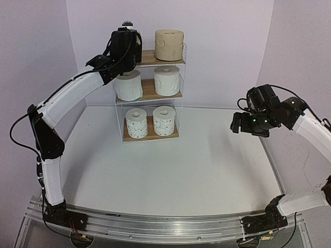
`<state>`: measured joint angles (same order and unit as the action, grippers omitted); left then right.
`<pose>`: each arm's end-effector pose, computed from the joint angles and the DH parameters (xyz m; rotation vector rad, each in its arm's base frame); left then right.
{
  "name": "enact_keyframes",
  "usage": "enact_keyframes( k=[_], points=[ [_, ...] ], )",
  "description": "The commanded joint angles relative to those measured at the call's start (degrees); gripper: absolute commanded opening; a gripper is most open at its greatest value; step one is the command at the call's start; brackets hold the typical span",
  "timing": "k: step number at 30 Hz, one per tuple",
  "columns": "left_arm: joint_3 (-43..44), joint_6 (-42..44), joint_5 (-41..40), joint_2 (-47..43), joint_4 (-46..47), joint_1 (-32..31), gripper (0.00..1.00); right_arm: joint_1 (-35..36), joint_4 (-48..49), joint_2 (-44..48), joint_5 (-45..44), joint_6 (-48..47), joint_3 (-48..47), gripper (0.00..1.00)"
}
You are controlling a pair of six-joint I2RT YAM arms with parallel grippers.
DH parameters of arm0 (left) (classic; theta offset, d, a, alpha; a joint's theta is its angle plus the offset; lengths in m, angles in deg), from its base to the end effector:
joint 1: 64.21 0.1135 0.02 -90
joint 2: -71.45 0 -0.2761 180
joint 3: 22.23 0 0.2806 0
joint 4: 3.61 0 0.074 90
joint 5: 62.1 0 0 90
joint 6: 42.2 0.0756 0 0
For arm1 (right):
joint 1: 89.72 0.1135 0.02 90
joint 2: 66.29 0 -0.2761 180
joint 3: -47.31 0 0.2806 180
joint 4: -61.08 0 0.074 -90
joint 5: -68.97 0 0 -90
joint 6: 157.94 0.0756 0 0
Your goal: Place and organize the paper towels onto the shelf
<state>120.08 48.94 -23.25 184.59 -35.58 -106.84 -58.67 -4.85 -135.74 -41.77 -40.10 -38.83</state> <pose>0.4039 -0.2918 0.4982 -0.0732 1.6021 0.1609 0.2591 0.1248 0.3430 0.0940 2.3568 0.0548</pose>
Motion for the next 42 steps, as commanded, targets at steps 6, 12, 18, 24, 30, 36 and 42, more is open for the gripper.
enact_keyframes(
  k=[6, 12, 18, 24, 30, 36, 42],
  points=[
    [-1.52, -0.64, -2.54, -1.44, 3.16, 0.36, 0.12, 0.07, 0.83, 0.42, -1.49, -0.88, 0.22, 0.98],
    [-2.26, -2.04, -2.77, -2.89, 2.58, 0.36, 0.27, 0.1, 0.76, 0.46, -1.58, -0.81, 0.5, 0.98],
    [-2.51, -3.83, 0.4, -4.42, 1.27, 0.36, 0.46, 0.1, 0.81, 0.0, -1.69, -1.12, 0.25, 0.98],
    [-2.03, -5.6, 1.7, -5.38, -0.55, 0.34, 0.52, 0.11, 0.89, -0.41, -1.67, -1.56, 0.06, 0.98],
    [-2.72, -7.92, 5.78, -7.76, -2.29, 0.27, 0.64, 0.06, 0.96, -1.05, -1.83, -2.08, -0.15, 0.98],
    [-4.3, -9.32, 6.82, -10.75, -2.47, -0.63, 0.66, 0.06, 1.12, -1.26, -1.18, -2.34, -0.25, 0.98],
    [-5.09, -8.5, 4.1, -12.5, -2.14, -3.06, 0.78, 0.11, 1.27, -0.72, -0.74, -2.47, 0.1, 0.98]
  ],
)
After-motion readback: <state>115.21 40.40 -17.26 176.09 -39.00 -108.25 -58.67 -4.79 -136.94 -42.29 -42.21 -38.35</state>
